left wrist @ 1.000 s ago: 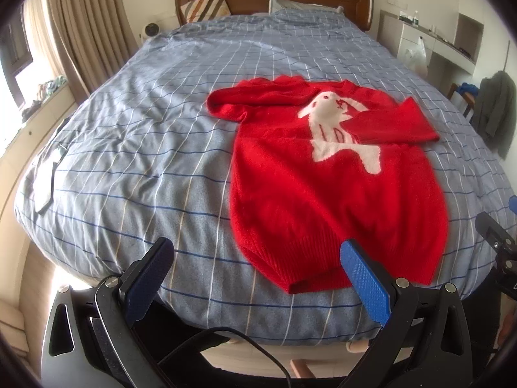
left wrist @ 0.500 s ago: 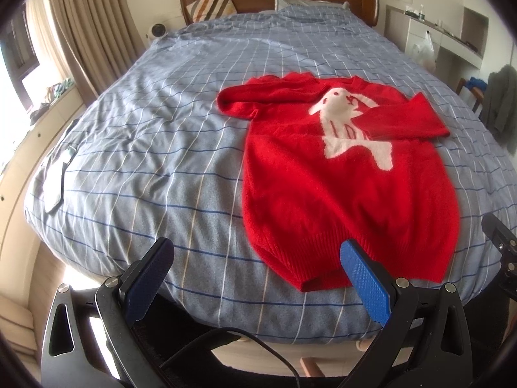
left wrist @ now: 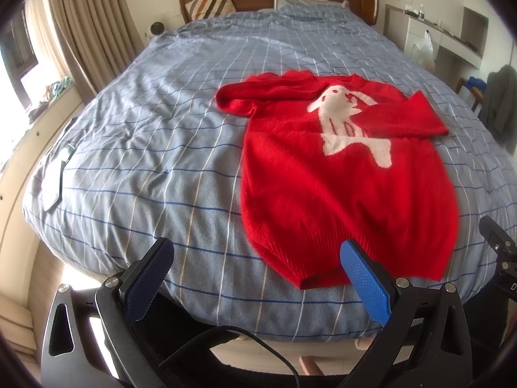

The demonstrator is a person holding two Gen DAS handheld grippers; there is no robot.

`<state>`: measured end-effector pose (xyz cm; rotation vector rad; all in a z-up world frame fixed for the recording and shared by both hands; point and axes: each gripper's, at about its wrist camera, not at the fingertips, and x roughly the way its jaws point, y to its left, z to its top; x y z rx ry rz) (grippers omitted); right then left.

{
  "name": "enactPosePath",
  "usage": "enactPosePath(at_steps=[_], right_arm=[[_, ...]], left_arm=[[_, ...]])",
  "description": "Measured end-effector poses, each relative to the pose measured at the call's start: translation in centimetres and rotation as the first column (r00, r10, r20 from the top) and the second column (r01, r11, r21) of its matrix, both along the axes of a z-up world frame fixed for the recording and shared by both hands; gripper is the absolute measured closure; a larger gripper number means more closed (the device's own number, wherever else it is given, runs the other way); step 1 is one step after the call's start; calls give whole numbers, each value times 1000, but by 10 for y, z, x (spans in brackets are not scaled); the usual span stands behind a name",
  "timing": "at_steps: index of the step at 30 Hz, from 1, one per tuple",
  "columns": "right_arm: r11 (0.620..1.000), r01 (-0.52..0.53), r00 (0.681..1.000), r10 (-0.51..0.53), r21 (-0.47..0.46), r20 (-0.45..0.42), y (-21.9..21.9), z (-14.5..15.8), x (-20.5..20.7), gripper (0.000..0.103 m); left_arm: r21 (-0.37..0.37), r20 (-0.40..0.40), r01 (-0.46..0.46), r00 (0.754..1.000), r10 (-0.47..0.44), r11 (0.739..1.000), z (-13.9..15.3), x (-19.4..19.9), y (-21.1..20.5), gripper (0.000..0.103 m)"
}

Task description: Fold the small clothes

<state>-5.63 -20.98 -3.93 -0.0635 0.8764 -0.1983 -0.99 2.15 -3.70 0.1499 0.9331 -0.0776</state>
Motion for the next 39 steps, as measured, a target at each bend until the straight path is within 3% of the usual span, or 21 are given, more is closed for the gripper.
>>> enactPosePath(at_steps=[23, 30, 32, 35, 39], right_arm=[[1000, -26, 1000, 26, 11, 1, 9, 2, -4, 0], [999, -27, 1000, 27, 28, 13, 5, 6, -6, 0], [998, -27, 999, 25, 54, 24, -3, 5, -8, 0], [997, 15, 1000, -14, 74, -8, -24, -12, -7, 0], [995, 24, 999, -20, 101, -35, -43, -35, -11, 0]], left_arm=[[-22, 4, 7, 1000, -7, 1000, -2, -6, 1, 0], [-21, -33, 25, 999, -26, 999, -11, -1, 1, 0], [-59, -100, 15, 995, -21, 998, -27, 7, 11, 0], [-174, -196, -47, 981, 12, 984, -52, 15, 37, 1], [-239, -199, -3, 979, -46, 971, -68, 18, 29, 1]])
